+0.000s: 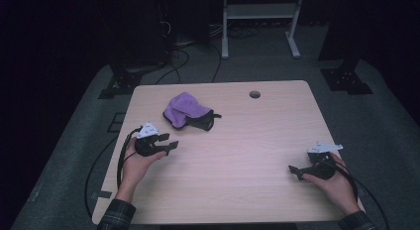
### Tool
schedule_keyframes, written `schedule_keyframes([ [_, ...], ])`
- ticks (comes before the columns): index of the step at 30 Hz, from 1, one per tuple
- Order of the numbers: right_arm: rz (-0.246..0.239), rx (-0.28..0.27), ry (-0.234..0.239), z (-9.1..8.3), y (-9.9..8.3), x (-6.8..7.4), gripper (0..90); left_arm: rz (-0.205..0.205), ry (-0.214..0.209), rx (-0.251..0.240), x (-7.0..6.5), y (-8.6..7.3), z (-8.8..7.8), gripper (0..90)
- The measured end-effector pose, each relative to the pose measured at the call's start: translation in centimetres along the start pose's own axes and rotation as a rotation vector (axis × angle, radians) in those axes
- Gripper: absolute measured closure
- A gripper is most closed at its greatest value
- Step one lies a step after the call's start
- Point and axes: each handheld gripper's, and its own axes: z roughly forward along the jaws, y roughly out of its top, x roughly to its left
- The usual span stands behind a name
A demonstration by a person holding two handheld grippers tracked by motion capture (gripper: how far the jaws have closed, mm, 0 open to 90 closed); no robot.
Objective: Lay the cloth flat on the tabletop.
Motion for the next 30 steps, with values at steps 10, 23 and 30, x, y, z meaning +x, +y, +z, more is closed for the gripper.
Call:
schedule_keyframes([
  [10,-0.001,0.0,-0.001,0.0,0.0,0.0,2.1,-0.007,-0.018,-0.01,1.0,2.1,1.6,45.9],
  [23,-0.001,-0.001,0.0,0.0,0.0,0.0,2.1,0.008,0.007,0.004,2.5,5.3,4.4,46.5],
  [30,-0.001,-0.001,0.0,0.0,0.0,0.0,2.1,0.028,0.014,-0.004,2.6,6.7,5.6,46.2],
])
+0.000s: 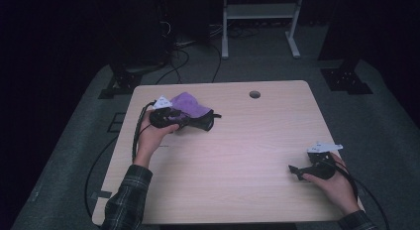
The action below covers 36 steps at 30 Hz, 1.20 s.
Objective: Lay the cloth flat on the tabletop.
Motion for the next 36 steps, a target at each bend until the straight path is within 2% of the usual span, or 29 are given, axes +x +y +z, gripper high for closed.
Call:
schedule_keyframes([
  [6,0.0,0.0,0.0,0.0,0.0,0.0,2.1,0.008,0.005,0.006,0.1,1.2,1.5,44.4],
  [10,0.0,0.0,0.0,0.0,0.0,0.0,2.1,0.026,0.015,0.07,0.3,1.6,2.5,45.3],
  [13,0.0,0.0,0.0,0.0,0.0,0.0,2.1,0.019,0.021,0.048,0.5,1.4,3.3,44.9],
  [17,0.001,0.0,-0.001,0.0,0.0,0.0,2.1,0.023,0.045,0.086,0.7,1.0,4.2,46.1],
  [18,0.001,0.0,-0.001,0.0,0.0,0.0,2.1,0.027,0.052,0.095,0.7,1.0,4.4,49.1],
  [23,0.002,0.0,-0.002,0.0,0.0,0.0,2.1,-0.02,0.104,0.103,0.6,1.1,4.6,56.3],
  [24,0.002,0.0,-0.001,0.0,0.0,0.0,2.1,-0.015,0.096,0.112,0.7,1.1,4.6,62.9],
  [25,0.002,0.0,-0.001,0.0,0.0,0.0,2.1,-0.033,0.079,0.118,0.7,1.0,4.5,67.8],
  [26,0.002,0.0,-0.001,0.0,0.0,0.0,2.1,-0.042,0.075,0.119,0.8,1.0,4.5,78.2],
  [27,0.002,0.0,-0.001,0.0,0.0,0.0,2.1,-0.046,0.068,0.117,0.8,1.0,4.4,81.1],
  [28,0.002,0.0,-0.001,0.0,0.0,0.0,2.1,-0.046,0.068,0.117,0.8,1.0,4.4,82.8],
  [29,0.002,0.0,-0.002,0.0,0.0,0.0,2.1,-0.072,0.046,0.113,0.6,1.2,4.1,83.6],
  [31,0.002,0.0,-0.001,0.0,0.0,0.0,2.1,-0.078,0.023,0.105,0.3,1.4,3.8,84.3],
  [36,0.002,0.0,-0.001,0.0,0.0,0.0,2.1,-0.054,-0.033,0.091,-1.3,2.3,2.8,84.6],
])
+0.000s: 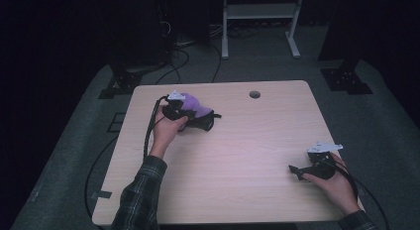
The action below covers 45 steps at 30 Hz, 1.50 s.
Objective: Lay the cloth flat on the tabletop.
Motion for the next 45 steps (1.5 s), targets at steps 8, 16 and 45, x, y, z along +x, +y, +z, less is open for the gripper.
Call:
schedule_keyframes([
  [8,0.0,0.0,0.0,0.0,0.0,0.0,2.4,0.014,-0.086,-0.06,-2.8,0.7,-1.8,84.7],
  [16,0.004,-0.003,-0.004,0.0,0.0,0.0,3.1,0.027,-0.166,-0.115,-4.9,1.5,-3.4,84.7],
  [45,0.007,-0.004,-0.005,0.0,0.0,0.0,3.2,0.021,-0.246,-0.177,-8.3,3.2,-4.4,84.5],
])
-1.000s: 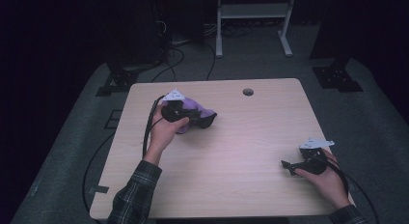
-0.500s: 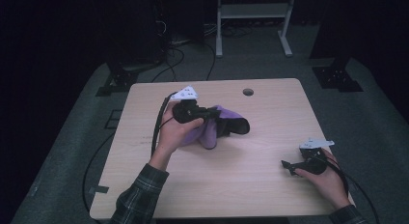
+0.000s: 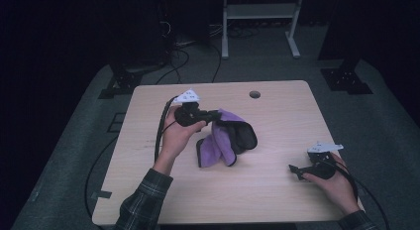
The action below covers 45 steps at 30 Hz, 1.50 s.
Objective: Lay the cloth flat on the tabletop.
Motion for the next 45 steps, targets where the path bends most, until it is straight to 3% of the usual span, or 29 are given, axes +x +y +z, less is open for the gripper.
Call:
schedule_keyframes([
  [5,-0.002,0.0,0.0,0.0,0.0,0.0,3.2,-0.059,0.085,0.013,3.0,-1.7,0.2,83.9],
  [9,-0.002,0.0,0.0,0.0,0.0,0.0,3.2,-0.082,0.156,0.049,4.9,-2.9,0.3,81.5],
  [11,0.0,0.001,0.0,0.0,0.0,0.0,3.2,-0.088,0.194,0.067,5.5,-3.5,0.3,76.7],
  [15,0.0,0.001,0.0,0.0,0.0,0.0,3.2,-0.091,0.23,0.063,5.8,-4.2,-0.3,63.0],
  [21,-0.002,0.001,0.0,0.0,0.0,0.0,3.2,-0.058,0.247,0.076,4.3,-4.3,-0.9,48.3],
  [27,-0.001,0.001,0.0,0.0,0.0,0.0,3.2,-0.03,0.175,0.086,1.9,-4.7,-0.8,46.0],
  [33,-0.002,0.001,0.0,0.0,0.0,0.0,3.2,-0.021,0.103,0.121,-0.4,-5.6,0.9,43.2],
  [40,-0.001,0.0,0.0,0.0,0.0,0.0,3.2,-0.006,0.058,0.168,-2.3,-6.8,3.0,40.5],
  [45,0.0,0.0,0.0,0.0,0.0,0.0,3.2,0.023,0.067,0.19,-3.5,-7.1,5.0,37.5],
])
